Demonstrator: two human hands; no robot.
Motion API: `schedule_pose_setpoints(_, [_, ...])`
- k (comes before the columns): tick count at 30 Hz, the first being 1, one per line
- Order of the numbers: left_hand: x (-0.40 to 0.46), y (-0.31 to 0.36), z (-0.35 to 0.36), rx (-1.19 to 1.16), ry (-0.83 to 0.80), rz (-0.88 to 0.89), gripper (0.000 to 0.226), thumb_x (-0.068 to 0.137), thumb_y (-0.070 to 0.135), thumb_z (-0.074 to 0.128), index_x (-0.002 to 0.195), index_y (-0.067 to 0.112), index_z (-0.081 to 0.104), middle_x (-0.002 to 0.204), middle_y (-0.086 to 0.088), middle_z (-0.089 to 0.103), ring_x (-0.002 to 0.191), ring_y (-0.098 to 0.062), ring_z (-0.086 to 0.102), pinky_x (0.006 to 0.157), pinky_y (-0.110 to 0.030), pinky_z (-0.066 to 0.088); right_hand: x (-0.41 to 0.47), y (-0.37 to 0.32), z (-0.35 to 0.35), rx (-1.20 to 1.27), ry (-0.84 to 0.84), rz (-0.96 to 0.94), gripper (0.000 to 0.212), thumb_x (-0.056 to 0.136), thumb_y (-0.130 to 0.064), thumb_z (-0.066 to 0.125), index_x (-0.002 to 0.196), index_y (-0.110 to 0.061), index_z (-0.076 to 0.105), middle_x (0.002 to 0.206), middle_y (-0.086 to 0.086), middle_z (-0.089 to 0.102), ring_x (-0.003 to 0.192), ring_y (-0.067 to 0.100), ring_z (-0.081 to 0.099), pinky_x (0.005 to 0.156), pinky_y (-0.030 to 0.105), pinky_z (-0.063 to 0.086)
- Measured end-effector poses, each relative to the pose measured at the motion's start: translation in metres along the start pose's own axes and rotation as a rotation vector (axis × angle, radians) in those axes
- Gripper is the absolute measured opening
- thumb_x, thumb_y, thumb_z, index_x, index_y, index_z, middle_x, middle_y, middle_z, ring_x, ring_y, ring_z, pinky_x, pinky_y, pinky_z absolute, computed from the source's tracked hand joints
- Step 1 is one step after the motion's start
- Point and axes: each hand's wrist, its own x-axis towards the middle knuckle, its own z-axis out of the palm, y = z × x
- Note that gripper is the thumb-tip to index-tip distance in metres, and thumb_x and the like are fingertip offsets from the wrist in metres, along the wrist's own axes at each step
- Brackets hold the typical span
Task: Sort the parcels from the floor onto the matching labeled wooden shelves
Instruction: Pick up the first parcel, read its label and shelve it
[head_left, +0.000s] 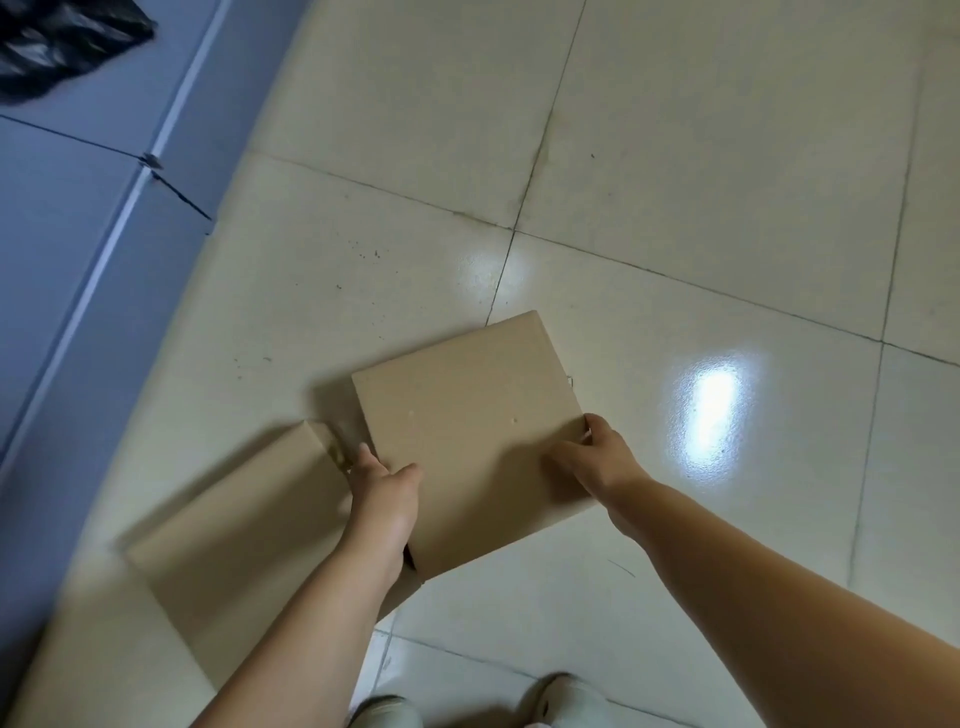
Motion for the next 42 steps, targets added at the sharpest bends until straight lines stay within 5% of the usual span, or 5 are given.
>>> schedule_pose_setpoints(11, [-0.072, 0.066, -0.017, 0.021, -0.068, 0.062, 0.081, 0.046, 0.046, 0.05, 0.125, 0.036, 0.041, 0.128, -0.008, 0.051, 0.116, -0.037, 0.053, 0.091, -0.068, 0.038, -0.121, -0.067, -0.09, 0.162, 0.094, -0.051, 0.04, 0.084, -0.024, 0.058, 0.12, -0.015, 0.043, 0.111, 0.007, 0.054, 0.096, 0.022, 0.051, 0.07, 0.03, 0.04])
schedule_pose_setpoints(16, [-0.184, 0.158, -0.033, -0.029, -0.148, 0.144, 0.075, 0.056, 0.037, 0.054, 0.13, 0.036, 0.042, 0.132, 0.002, 0.048, 0.108, -0.021, 0.059, 0.075, -0.035, 0.054, -0.206, -0.114, -0.155, 0.201, 0.136, -0.132, 0.039, 0.086, -0.023, 0.055, 0.123, -0.013, 0.044, 0.11, 0.004, 0.054, 0.095, 0.02, 0.05, 0.073, 0.03, 0.038])
schedule_pose_setpoints(27, [-0.434, 0.298, -0.094, -0.129, -0.343, 0.39, 0.047, 0.096, 0.013, 0.04, 0.14, 0.027, 0.033, 0.117, 0.008, 0.057, 0.081, 0.001, 0.052, 0.073, -0.031, 0.04, -0.421, -0.199, -0.263, 0.29, 0.182, -0.316, 0.05, 0.085, -0.022, 0.054, 0.132, -0.032, 0.041, 0.112, 0.004, 0.062, 0.1, 0.02, 0.056, 0.071, 0.024, 0.042])
schedule_pose_setpoints(31, [-0.51, 0.335, -0.123, -0.084, -0.384, 0.51, 0.035, 0.097, 0.013, 0.037, 0.127, 0.03, 0.044, 0.105, 0.015, 0.058, 0.09, -0.003, 0.053, 0.079, -0.034, 0.043, -0.493, -0.22, -0.288, 0.345, 0.22, -0.375, 0.039, 0.091, -0.029, 0.053, 0.128, -0.025, 0.045, 0.092, 0.001, 0.059, 0.085, 0.016, 0.054, 0.065, 0.024, 0.04])
schedule_pose_setpoints(42, [-0.696, 0.417, -0.188, -0.001, -0.48, 0.769, 0.053, 0.098, 0.045, 0.018, 0.142, 0.019, 0.032, 0.155, -0.006, 0.023, 0.14, -0.027, 0.025, 0.107, -0.058, 0.027, -0.674, -0.262, -0.374, 0.526, 0.275, -0.441, 0.06, 0.093, -0.059, 0.018, 0.124, -0.017, 0.049, 0.125, 0.012, 0.057, 0.111, 0.028, 0.053, 0.095, 0.043, 0.039])
